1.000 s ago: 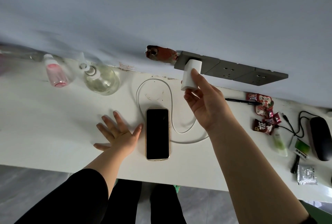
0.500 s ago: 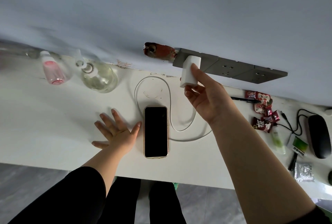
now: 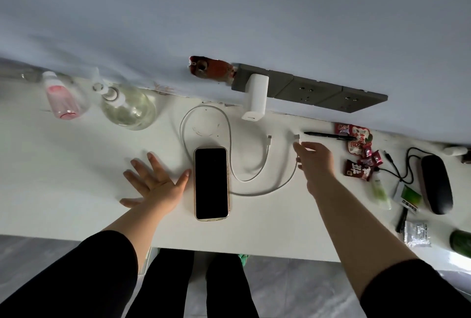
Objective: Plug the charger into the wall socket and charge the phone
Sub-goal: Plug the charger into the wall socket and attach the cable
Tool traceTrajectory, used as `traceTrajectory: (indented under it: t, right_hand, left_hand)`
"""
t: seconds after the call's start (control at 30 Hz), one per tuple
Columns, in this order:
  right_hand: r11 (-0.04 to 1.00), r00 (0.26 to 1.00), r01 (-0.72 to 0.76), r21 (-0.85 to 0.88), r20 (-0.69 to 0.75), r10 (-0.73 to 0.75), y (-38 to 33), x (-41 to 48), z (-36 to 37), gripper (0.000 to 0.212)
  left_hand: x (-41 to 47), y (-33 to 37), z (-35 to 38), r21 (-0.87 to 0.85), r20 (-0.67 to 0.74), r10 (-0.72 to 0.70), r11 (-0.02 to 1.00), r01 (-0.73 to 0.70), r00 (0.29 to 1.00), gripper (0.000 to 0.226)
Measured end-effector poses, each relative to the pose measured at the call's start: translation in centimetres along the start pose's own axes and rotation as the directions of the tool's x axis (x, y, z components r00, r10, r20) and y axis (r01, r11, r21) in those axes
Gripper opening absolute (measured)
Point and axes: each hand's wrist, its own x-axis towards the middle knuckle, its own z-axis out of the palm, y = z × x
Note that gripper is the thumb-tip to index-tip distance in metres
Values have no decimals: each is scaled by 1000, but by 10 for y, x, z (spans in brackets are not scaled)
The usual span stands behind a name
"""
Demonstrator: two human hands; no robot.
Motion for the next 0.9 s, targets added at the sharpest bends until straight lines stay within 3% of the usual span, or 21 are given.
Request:
traceTrajectory:
  t: [0.1, 0.27, 0.37, 0.53, 0.6, 0.7, 0.9]
  right_hand:
    - [987, 991, -20, -161, -136, -2, 21, 17, 15, 48]
    - [978, 983, 74, -193, -151, -104, 31, 27, 25, 19]
    - [992, 987, 119, -42, -101, -123, 27, 12, 23, 8]
    - [962, 967, 205, 178, 115, -227, 14, -54, 19, 20]
    - [935, 954, 207, 289, 153, -259, 5, -84, 23, 20]
    - [904, 947, 148, 402, 205, -246, -12, -117, 32, 13]
    - [890, 937, -1, 456, 310, -158, -35, -134, 46, 15]
  left_hand:
    - [2, -3, 2, 19, -7, 7, 1000, -7, 1000, 125]
    - [-1, -1, 2, 37, -27, 6, 999, -5, 1000, 126]
    - [-3, 1, -1, -74, 1, 4, 997, -4, 1000, 131]
    - [0, -1, 1, 19, -9, 17, 1000, -17, 1000, 110]
    - [1, -2, 0, 41, 4, 7, 999, -7, 1000, 112]
    - [0, -2, -2, 18, 26, 2, 1000, -2, 1000, 122]
    - [-2, 0, -2, 38, -6, 17, 999, -17, 1000, 107]
